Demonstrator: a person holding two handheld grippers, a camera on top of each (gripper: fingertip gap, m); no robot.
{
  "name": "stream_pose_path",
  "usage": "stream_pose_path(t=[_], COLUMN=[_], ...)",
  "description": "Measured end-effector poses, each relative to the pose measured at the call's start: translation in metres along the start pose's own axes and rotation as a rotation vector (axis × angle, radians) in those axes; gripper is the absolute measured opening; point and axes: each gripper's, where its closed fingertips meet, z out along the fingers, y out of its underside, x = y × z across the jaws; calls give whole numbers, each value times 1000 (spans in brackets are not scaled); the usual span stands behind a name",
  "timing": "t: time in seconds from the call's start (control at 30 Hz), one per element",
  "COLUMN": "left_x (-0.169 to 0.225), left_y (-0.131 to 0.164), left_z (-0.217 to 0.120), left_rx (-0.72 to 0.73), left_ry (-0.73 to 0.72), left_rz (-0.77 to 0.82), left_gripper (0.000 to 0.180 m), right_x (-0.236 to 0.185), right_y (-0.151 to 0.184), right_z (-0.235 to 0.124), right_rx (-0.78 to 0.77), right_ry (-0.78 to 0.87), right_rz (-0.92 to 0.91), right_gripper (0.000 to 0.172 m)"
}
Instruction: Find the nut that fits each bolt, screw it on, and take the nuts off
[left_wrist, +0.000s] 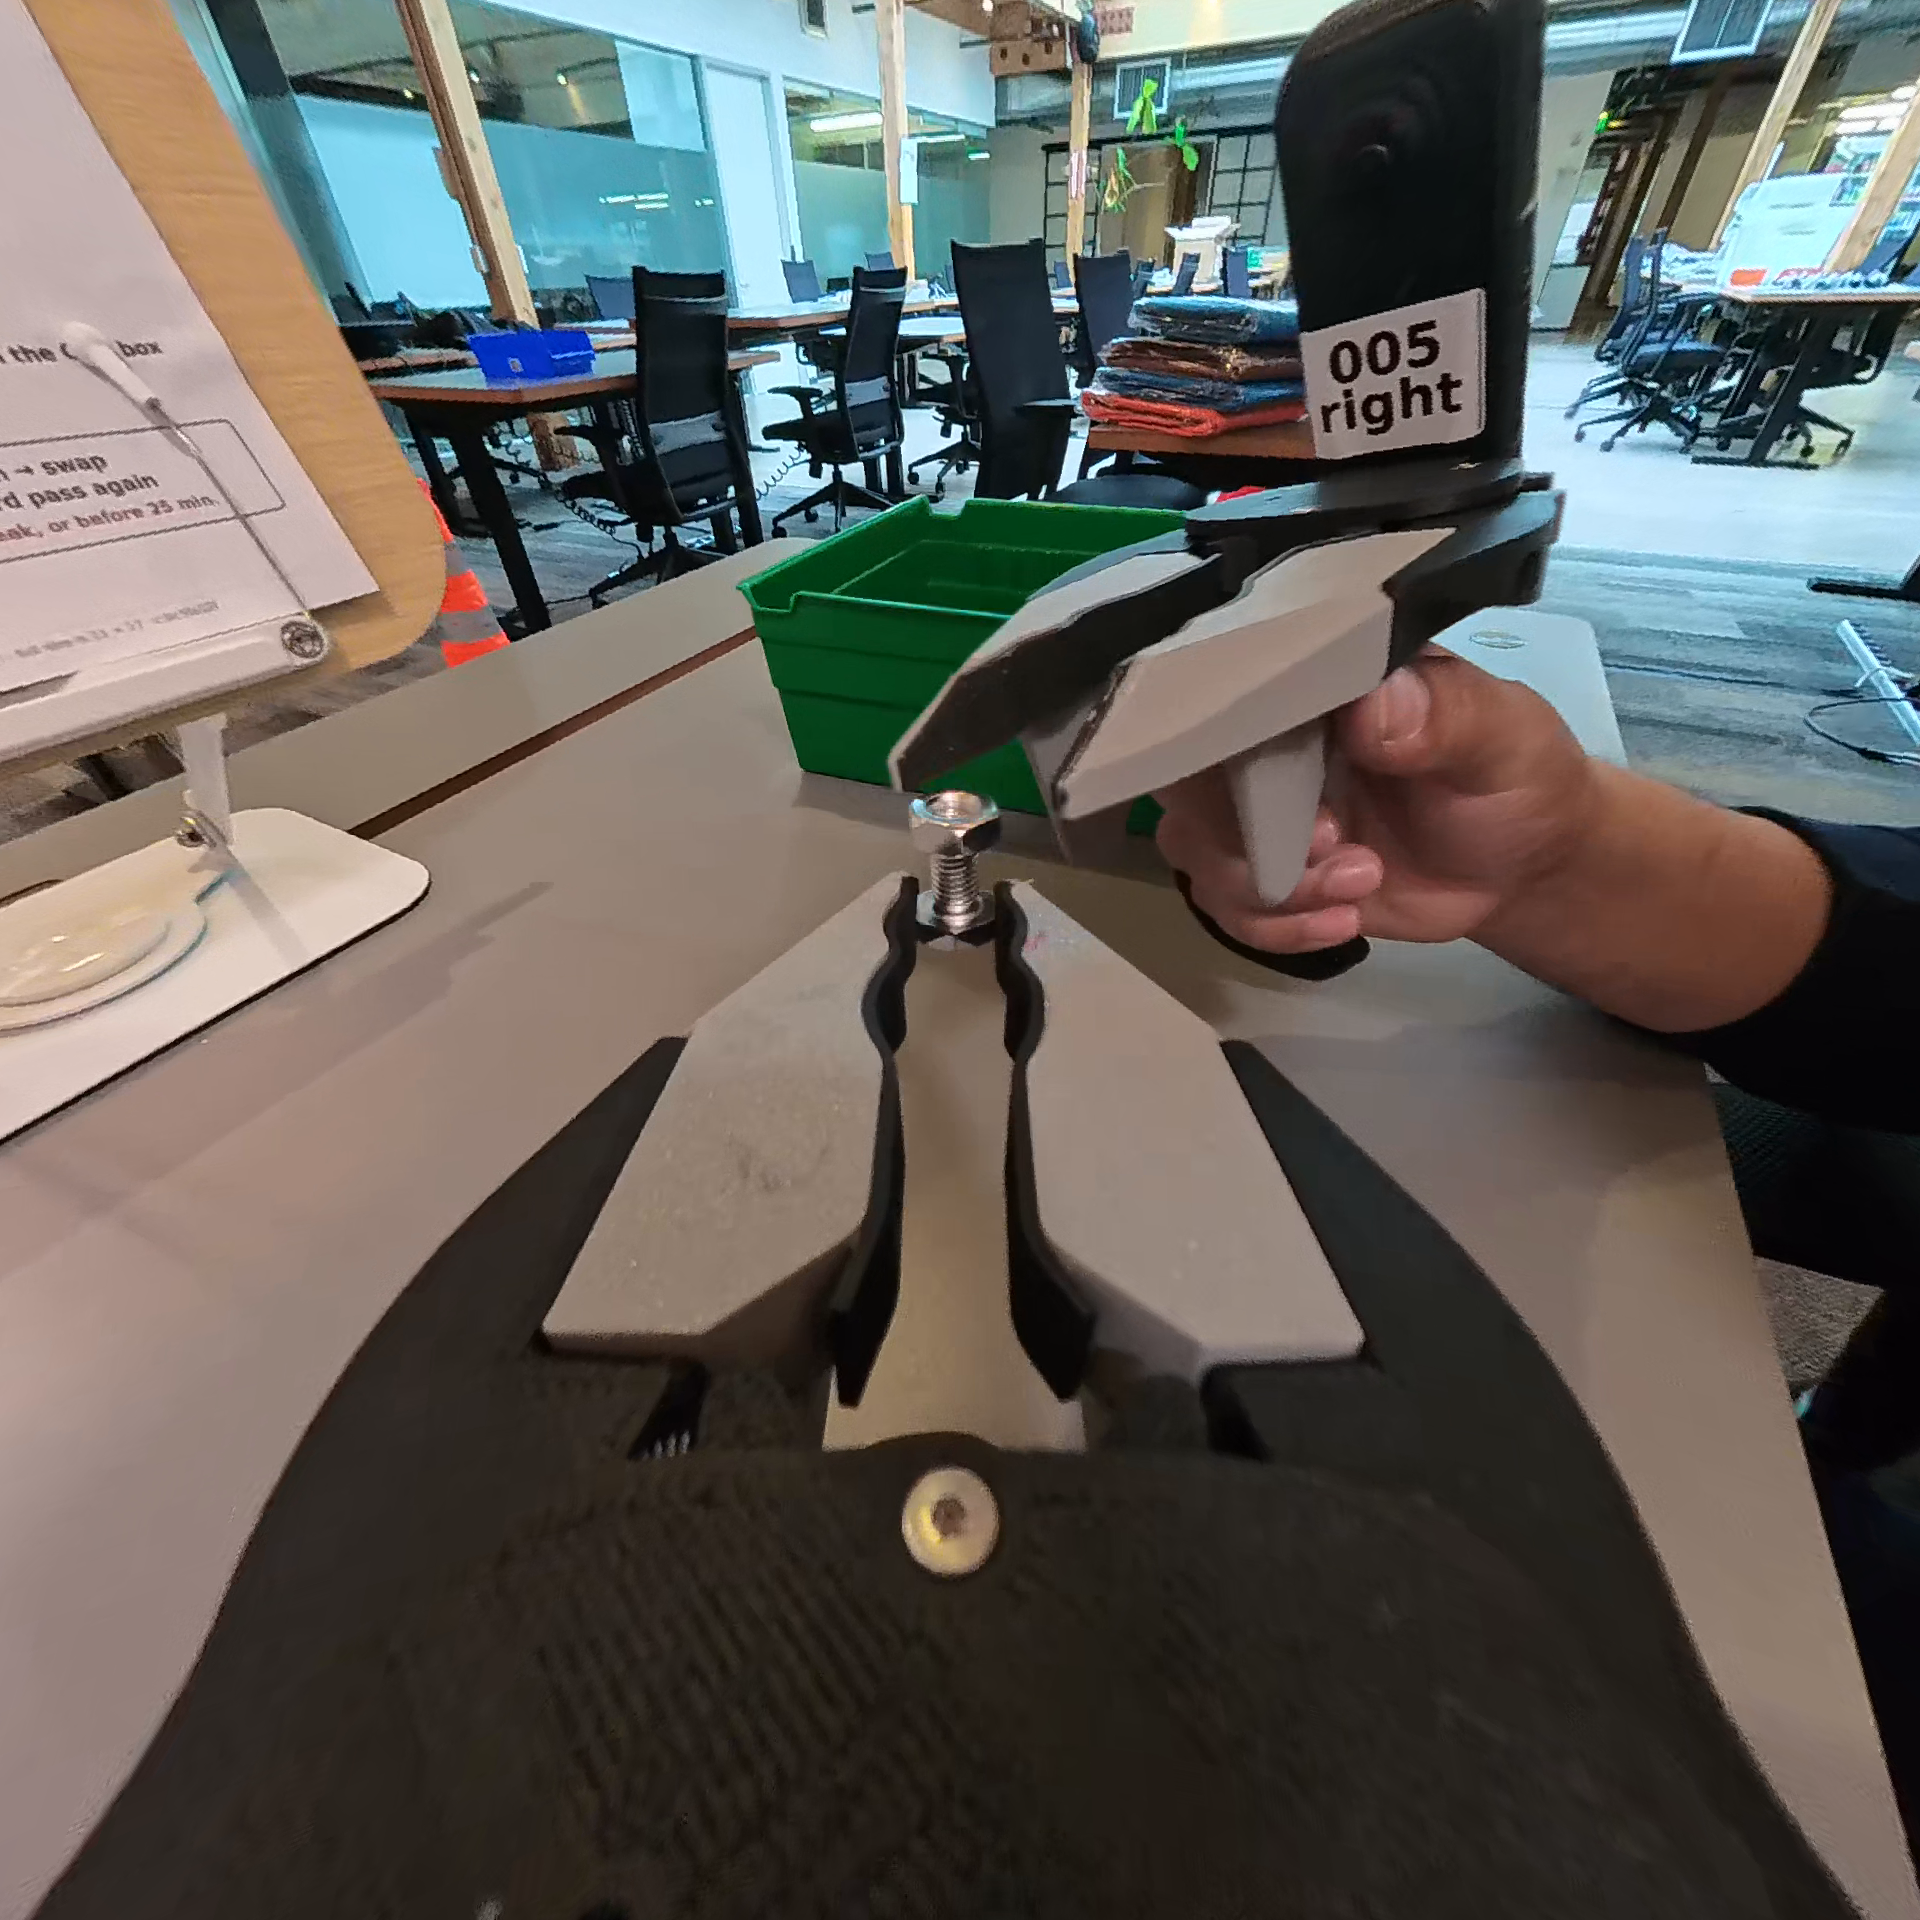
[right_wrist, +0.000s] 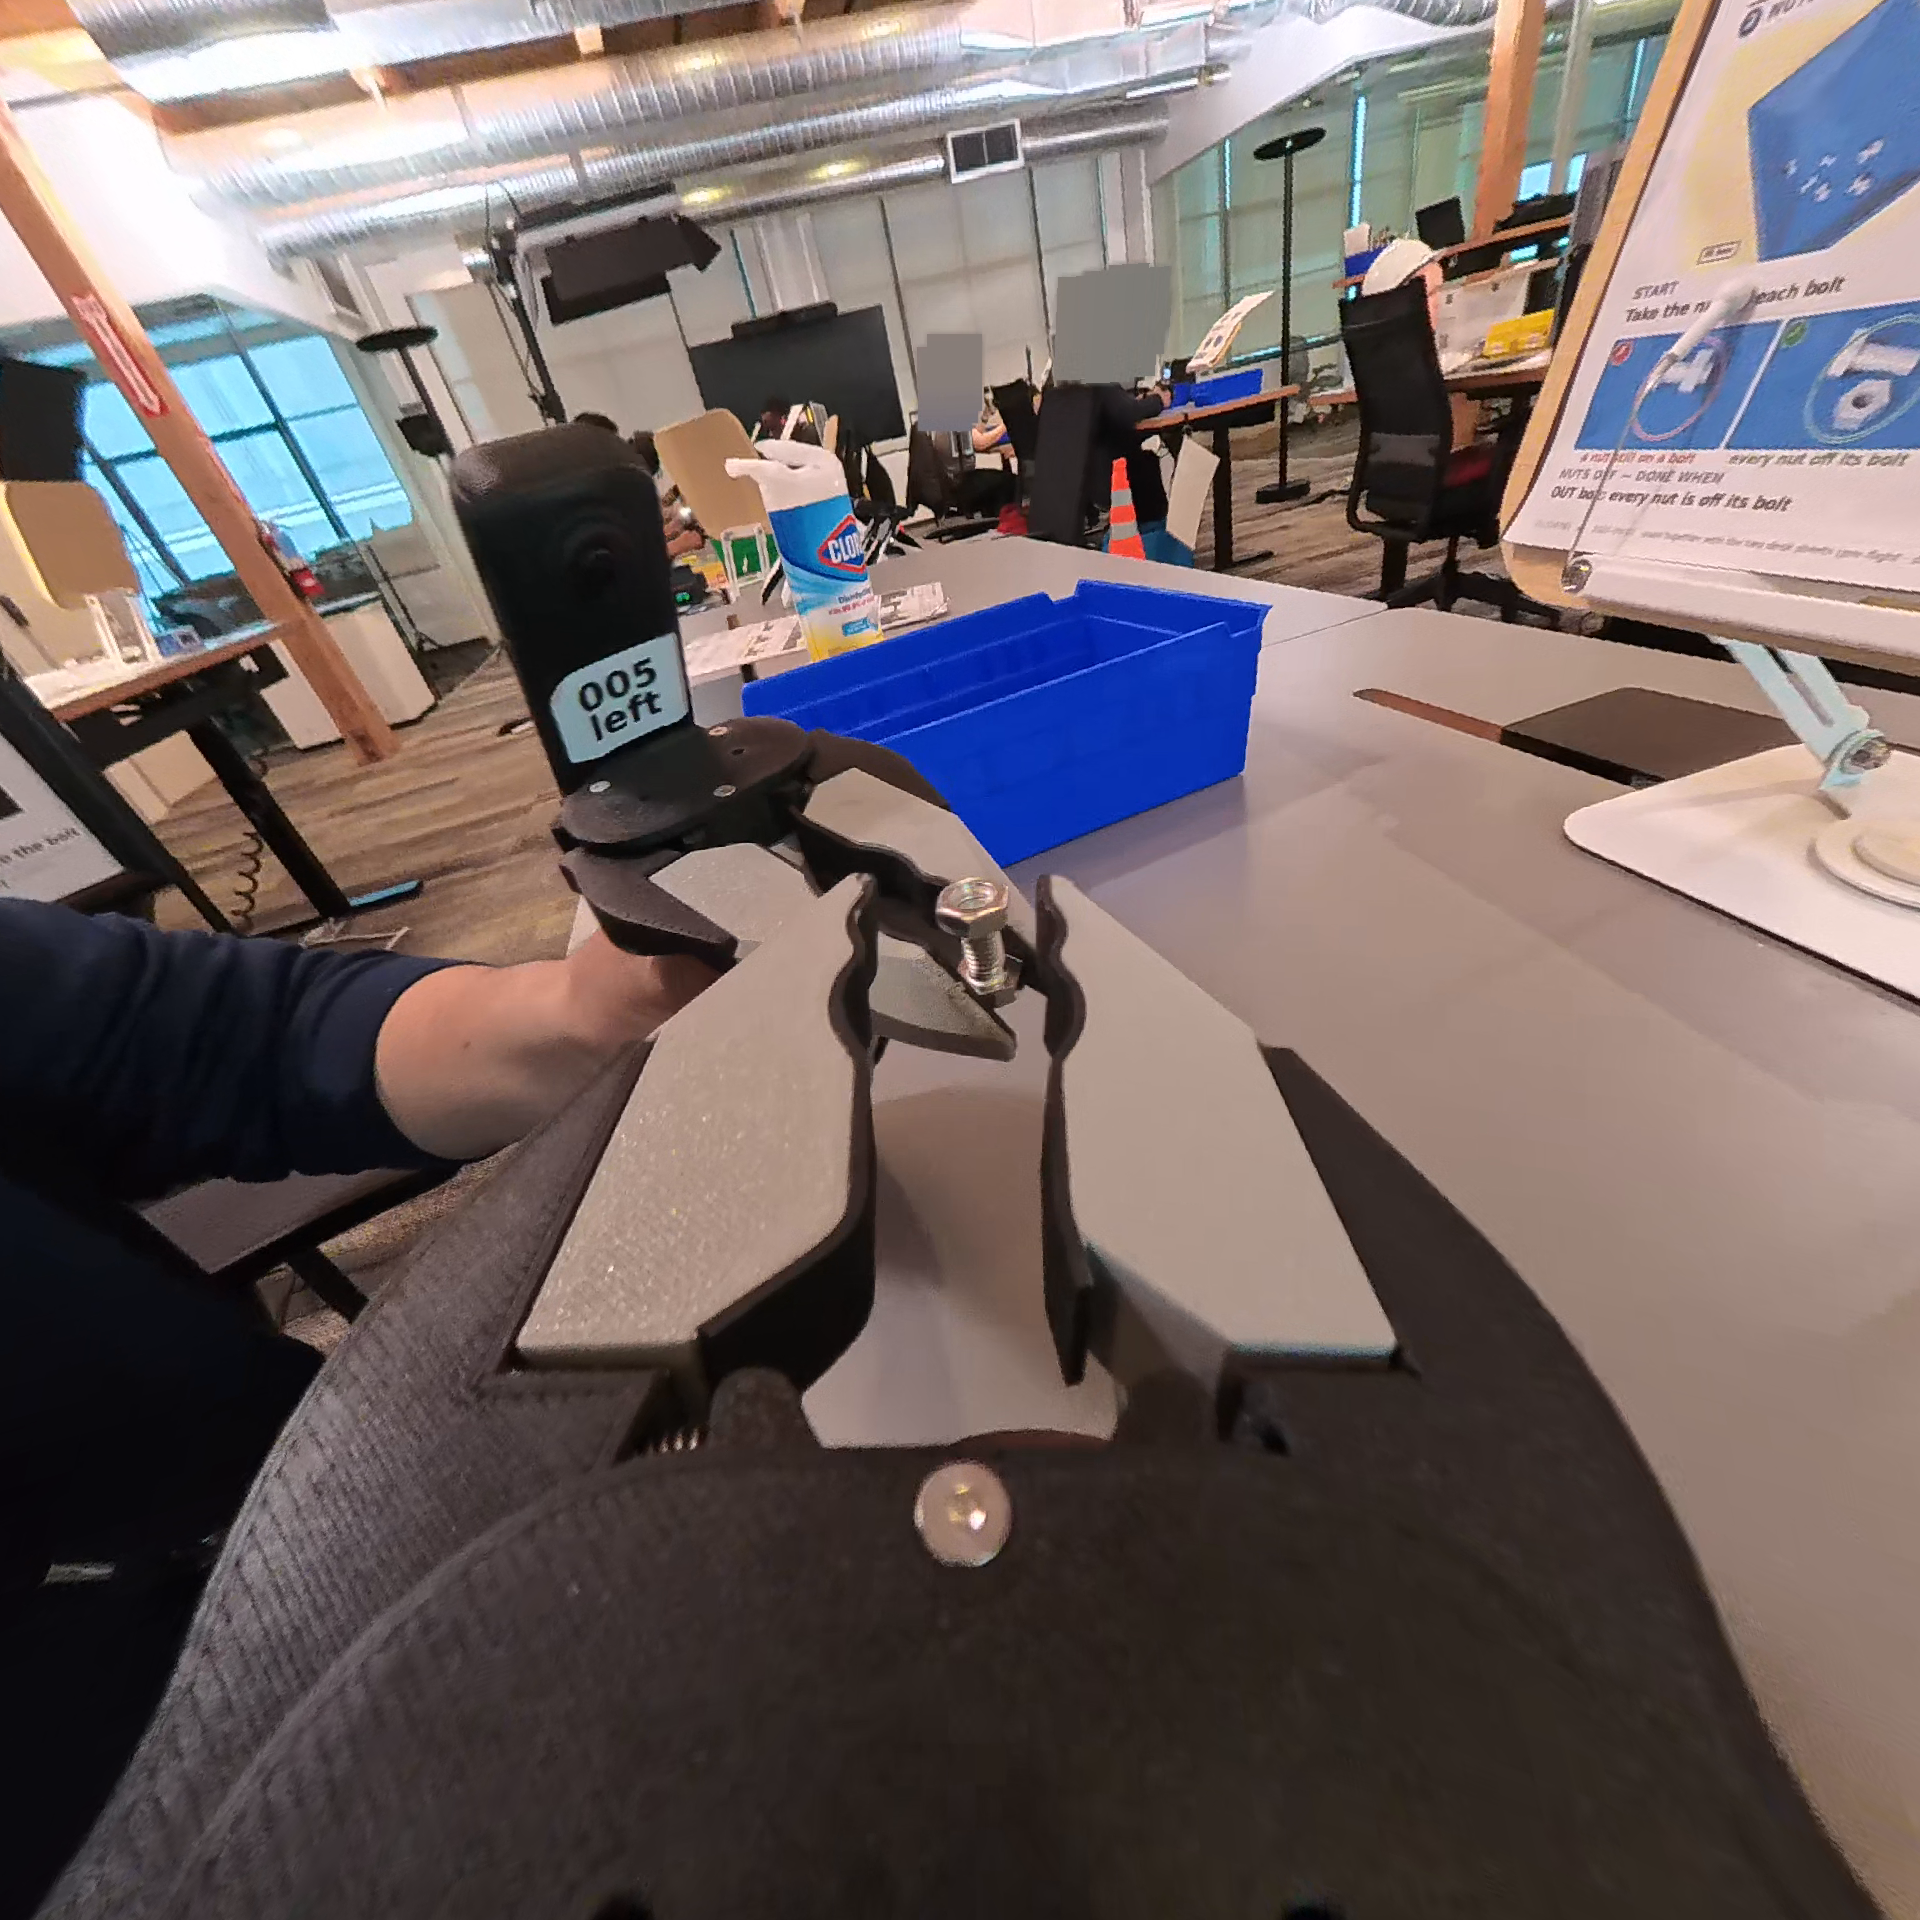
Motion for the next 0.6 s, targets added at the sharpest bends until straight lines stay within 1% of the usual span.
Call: stream_pose_path(t=[0.03, 0.1, 0.17, 0.3, 0.4, 0.47, 0.6], left_x=[0, 3, 8, 7, 2, 1, 8], left_y=[1, 1, 1, 1, 0, 1, 2], left_z=[0, 2, 4, 3, 0, 0, 3], left_rx=[-2, -5, -8, -10, -2, -6, -10], left_ry=[2, 11, 20, 10, 4, 4, 13], left_rz=[-3, 2, 12, 26, 5, 3, 21], left_gripper=[12, 12, 12, 12, 12, 12, 12], right_x=[-2, -6, -7, -2, -1, -4, -8], right_y=[2, 7, 9, 8, 2, 5, 10], right_z=[2, 8, 12, 7, 1, 3, 11], right_rx=[-11, -32, -40, -41, -6, -23, -44], right_ry=[-8, -15, -10, 10, -7, -16, -19], right_rz=[-3, -10, -22, -26, 5, 3, -13], right_gripper=[26, 31, 32, 29, 27, 24, 31])
